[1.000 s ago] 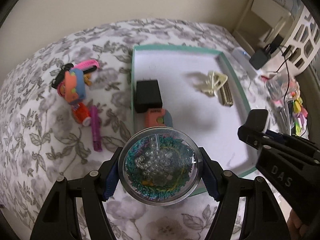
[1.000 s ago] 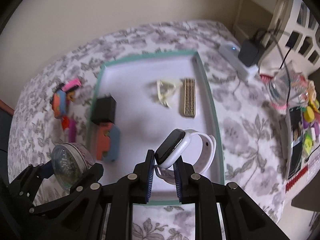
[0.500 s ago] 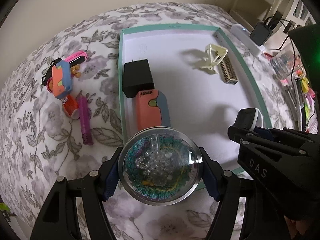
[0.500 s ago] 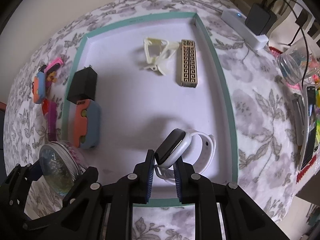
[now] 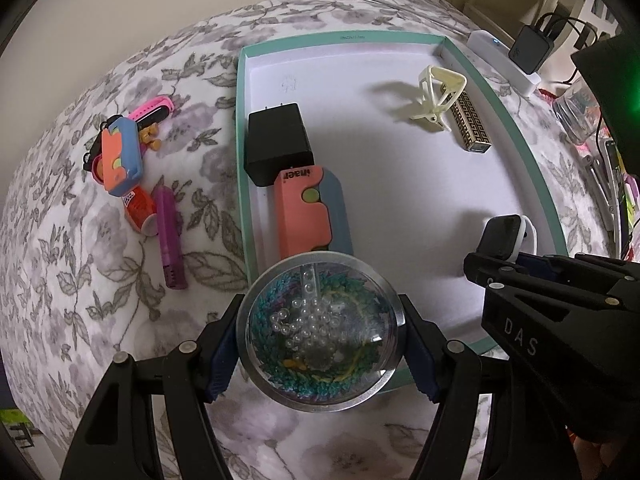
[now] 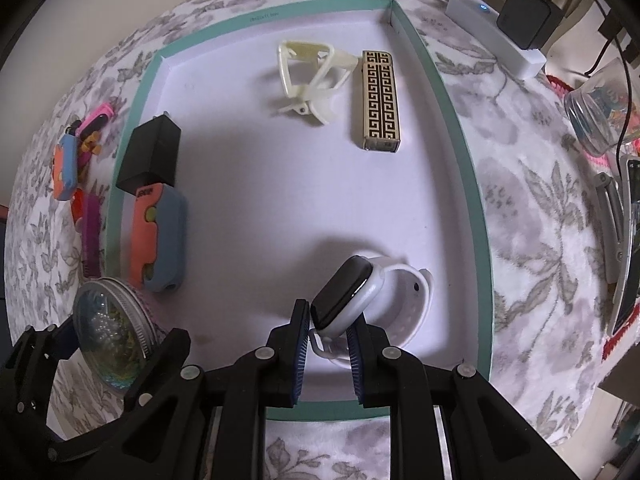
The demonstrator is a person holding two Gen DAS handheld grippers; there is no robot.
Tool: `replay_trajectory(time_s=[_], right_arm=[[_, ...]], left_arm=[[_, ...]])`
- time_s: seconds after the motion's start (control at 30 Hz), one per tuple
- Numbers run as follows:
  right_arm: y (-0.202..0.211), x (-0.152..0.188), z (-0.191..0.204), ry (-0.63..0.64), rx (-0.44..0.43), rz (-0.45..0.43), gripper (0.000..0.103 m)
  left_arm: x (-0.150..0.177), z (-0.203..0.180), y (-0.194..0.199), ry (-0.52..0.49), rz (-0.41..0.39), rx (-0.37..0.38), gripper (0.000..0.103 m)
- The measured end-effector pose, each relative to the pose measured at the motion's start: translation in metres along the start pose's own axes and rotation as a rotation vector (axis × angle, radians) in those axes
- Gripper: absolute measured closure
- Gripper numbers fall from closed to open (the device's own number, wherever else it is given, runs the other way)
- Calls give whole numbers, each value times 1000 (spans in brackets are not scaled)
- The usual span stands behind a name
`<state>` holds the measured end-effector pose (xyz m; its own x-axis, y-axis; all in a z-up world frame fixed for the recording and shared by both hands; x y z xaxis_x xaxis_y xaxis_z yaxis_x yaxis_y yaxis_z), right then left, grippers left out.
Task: Organize rigid objects
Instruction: 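Open the right gripper to drop the watch while the left drops the jar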
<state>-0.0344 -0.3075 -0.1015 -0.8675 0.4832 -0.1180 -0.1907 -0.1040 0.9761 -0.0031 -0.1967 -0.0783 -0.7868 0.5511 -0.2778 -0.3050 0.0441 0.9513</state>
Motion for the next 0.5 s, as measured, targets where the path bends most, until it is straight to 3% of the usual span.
replay_trajectory(time_s=[0.3, 0.5], right_arm=[[8, -4, 0, -8, 28, 3, 80], [28, -12, -1, 5, 37, -38, 64]], left_arm=[[-2, 1, 0, 4, 8, 15, 30], [-5, 4, 5, 15, -2, 33, 30]])
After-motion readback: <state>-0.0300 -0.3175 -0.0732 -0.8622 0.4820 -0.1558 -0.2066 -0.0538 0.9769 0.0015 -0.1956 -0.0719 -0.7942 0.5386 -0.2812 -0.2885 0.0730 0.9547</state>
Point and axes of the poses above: each gripper's, at about its wrist camera, not at the fingertips, and y roughly against the way its jaws point, z to its left, x to its underside, the point moved 2 cm from there along -y, roughly the way its jaws point, and after that the axes turned 6 degrees about -x, right-handed, at the moved point
